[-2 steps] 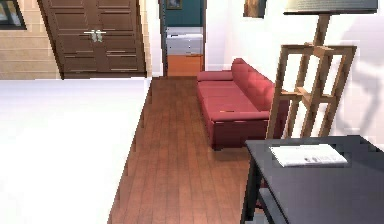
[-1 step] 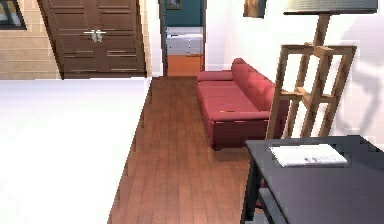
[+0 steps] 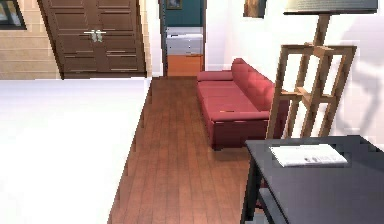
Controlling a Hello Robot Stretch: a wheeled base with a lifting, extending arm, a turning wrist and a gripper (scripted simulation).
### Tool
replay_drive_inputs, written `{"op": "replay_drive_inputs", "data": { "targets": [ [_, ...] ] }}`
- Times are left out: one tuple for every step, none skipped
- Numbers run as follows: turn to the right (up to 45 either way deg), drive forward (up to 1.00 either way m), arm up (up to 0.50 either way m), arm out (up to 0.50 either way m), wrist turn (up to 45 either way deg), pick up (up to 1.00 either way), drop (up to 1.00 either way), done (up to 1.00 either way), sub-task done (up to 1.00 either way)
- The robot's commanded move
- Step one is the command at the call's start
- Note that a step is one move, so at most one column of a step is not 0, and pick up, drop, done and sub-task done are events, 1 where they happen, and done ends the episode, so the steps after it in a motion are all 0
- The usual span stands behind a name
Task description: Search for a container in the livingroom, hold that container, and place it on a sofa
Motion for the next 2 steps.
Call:
{"op": "replay_drive_inputs", "data": {
  "targets": [
    [0.0,0.0,0.0,0.0,21.0,0.0,0.0,0.0,0.0],
    [0.0,0.0,-0.28,0.0,0.0,0.0,0.0,0.0,0.0]
  ]
}}
